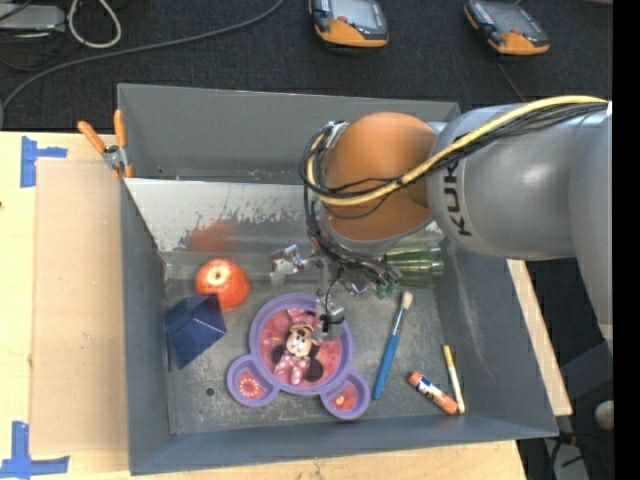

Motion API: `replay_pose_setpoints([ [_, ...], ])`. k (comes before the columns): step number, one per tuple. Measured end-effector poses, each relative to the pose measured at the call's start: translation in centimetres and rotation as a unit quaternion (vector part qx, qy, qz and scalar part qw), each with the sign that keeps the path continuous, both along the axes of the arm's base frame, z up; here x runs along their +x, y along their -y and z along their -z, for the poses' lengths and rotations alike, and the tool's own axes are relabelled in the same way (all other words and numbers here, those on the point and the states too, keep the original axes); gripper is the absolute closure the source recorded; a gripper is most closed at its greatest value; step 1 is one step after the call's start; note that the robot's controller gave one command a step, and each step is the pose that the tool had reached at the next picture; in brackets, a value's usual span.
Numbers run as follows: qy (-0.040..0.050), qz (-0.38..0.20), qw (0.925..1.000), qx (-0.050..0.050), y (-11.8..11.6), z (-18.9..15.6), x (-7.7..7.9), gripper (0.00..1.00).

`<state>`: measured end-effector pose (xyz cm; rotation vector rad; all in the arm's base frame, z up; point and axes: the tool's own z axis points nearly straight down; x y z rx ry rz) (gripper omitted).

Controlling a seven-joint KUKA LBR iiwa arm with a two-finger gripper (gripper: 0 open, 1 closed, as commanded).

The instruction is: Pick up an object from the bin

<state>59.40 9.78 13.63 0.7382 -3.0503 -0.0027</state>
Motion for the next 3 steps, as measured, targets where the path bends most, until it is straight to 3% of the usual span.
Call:
replay_pose_setpoints([
  [1,0.0034,-0.050,0.9987,0.001,2.8,7.0,2.3,0.00],
  [2,0.0046,-0.047,0.9989,0.003,0.0,6.6,2.3,1.00],
  [3,0.0045,-0.047,0.9989,0.003,0.0,6.6,2.3,1.00],
])
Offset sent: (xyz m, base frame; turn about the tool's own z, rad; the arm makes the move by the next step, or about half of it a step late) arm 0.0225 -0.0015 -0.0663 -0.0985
